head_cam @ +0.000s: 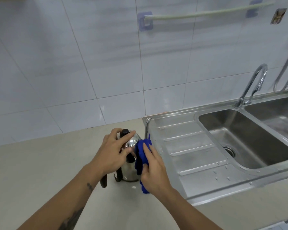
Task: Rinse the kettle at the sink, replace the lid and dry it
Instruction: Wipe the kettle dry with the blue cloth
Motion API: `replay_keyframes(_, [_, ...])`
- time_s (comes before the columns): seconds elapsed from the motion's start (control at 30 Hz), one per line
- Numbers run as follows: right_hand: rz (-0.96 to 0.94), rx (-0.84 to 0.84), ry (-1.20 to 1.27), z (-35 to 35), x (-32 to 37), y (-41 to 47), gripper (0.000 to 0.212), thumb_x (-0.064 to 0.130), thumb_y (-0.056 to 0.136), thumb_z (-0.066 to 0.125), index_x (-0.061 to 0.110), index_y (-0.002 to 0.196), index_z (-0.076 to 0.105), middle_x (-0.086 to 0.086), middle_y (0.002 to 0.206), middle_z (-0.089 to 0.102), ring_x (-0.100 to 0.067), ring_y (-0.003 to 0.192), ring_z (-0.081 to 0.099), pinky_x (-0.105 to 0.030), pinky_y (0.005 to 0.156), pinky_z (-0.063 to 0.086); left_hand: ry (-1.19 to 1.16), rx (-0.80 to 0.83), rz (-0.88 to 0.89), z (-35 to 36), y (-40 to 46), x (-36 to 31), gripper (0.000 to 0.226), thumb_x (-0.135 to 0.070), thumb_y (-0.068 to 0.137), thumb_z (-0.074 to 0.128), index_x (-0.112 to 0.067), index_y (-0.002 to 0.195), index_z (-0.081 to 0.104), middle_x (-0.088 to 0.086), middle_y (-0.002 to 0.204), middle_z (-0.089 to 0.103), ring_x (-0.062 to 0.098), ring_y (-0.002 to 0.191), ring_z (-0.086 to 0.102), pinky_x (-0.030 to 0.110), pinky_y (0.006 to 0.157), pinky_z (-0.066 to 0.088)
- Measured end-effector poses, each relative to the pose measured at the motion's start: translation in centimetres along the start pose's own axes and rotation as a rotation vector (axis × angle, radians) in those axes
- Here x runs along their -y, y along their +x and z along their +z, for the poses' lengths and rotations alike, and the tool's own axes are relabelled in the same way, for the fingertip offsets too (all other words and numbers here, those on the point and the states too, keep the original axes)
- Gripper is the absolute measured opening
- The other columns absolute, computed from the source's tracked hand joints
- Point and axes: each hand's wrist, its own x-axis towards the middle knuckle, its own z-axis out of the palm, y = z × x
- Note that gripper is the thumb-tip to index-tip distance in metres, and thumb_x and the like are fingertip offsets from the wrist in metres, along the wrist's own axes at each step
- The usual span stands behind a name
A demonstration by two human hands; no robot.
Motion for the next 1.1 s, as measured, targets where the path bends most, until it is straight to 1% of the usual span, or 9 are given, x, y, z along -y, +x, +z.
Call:
replay_keyframes(0.07, [-0.028,-0.006,-0.009,0.0,0.5,0.7,0.071,-0.001,0.093,0.048,0.020,0.158,0.029,0.008,0.160,0.029,-0.005,0.140,0.031,0.005,0.104,0.014,0.051,0.002,0.044,-0.3,0.2,0.7,0.052,-0.043,0.096,0.050,-0.052,0.145,0.035,-0.013,0.145,0.029,0.015,0.121,0.033,0.033,0.108,0.033])
replay_keyframes(0.2, [0.104,0.023,0.107,0.8,0.1,1.7,0.068,0.001,0.098,0.046,0.021,0.159,0.024,0.003,0.160,0.033,-0.013,0.140,0.040,-0.023,0.115,0.034,-0.093,-0.095,-0.003,0.9,0.1,0.6,0.046,-0.042,0.094,0.050,-0.050,0.139,0.045,-0.010,0.139,0.030,0.014,0.120,0.031,0.033,0.109,0.028])
replay_keyframes(0.3, [0.326,0.143,0.218,0.8,-1.1,1.5,0.055,-0.003,0.097,0.048,0.027,0.143,0.042,0.007,0.127,0.059,-0.007,0.102,0.060,-0.024,0.093,0.049,-0.233,-0.103,-0.091,1.7,0.1,0.3,0.050,-0.020,0.098,0.054,-0.045,0.141,0.046,-0.007,0.143,0.025,0.017,0.135,0.028,0.029,0.114,0.022])
replay_keyframes(0.37, [0.359,0.150,0.218,1.0,-0.8,1.6,0.049,-0.005,0.094,0.048,0.031,0.127,0.047,0.015,0.109,0.060,-0.006,0.094,0.061,-0.017,0.083,0.049,-0.298,-0.099,-0.148,1.9,0.0,-0.3,0.053,-0.016,0.101,0.048,-0.045,0.144,0.040,-0.008,0.151,0.018,0.017,0.143,0.022,0.033,0.120,0.020])
replay_keyframes(0.5, [0.253,0.080,0.244,2.2,1.9,1.9,0.074,-0.006,0.086,0.050,0.022,0.152,0.034,0.002,0.143,0.049,-0.020,0.128,0.052,-0.032,0.109,0.046,-0.346,-0.091,-0.268,2.3,-0.3,-1.4,0.057,-0.013,0.103,0.037,-0.042,0.151,0.028,-0.008,0.161,0.000,0.019,0.149,0.003,0.033,0.120,0.007])
replay_keyframes(0.67, [0.141,0.019,0.196,2.9,2.7,1.6,0.082,-0.005,0.091,0.050,0.019,0.161,0.015,0.003,0.167,0.017,-0.013,0.152,0.021,-0.012,0.112,0.023,-0.221,-0.082,-0.269,1.5,-0.3,-1.2,0.056,-0.019,0.102,0.038,-0.040,0.153,0.025,-0.005,0.160,0.008,0.024,0.146,0.014,0.035,0.120,0.017])
replay_keyframes(0.8, [0.321,0.083,0.263,3.6,0.7,1.4,0.087,-0.006,0.089,0.052,0.022,0.161,0.013,-0.003,0.157,0.033,-0.021,0.138,0.044,-0.034,0.113,0.043,-0.106,-0.082,-0.255,1.1,-0.4,-1.3,0.058,-0.022,0.102,0.039,-0.043,0.153,0.021,-0.004,0.159,0.012,0.024,0.142,0.022,0.035,0.116,0.025])
replay_keyframes(0.87, [0.385,0.122,0.271,3.3,0.5,1.8,0.081,-0.008,0.086,0.054,0.021,0.156,0.025,-0.004,0.142,0.047,-0.021,0.124,0.053,-0.037,0.106,0.049,-0.093,-0.091,-0.255,1.0,-0.4,-1.3,0.058,-0.023,0.102,0.041,-0.044,0.152,0.023,-0.003,0.159,0.013,0.024,0.141,0.025,0.034,0.114,0.028])
replay_keyframes(1.1, [0.186,0.070,0.129,0.8,1.8,4.6,0.068,-0.002,0.077,0.061,0.026,0.137,0.048,0.003,0.122,0.058,-0.020,0.106,0.063,-0.043,0.087,0.060,-0.232,-0.030,-0.107,0.4,-0.3,0.2,0.061,-0.009,0.098,0.049,-0.043,0.147,0.037,-0.014,0.153,0.023,0.007,0.136,0.031,0.032,0.117,0.032])
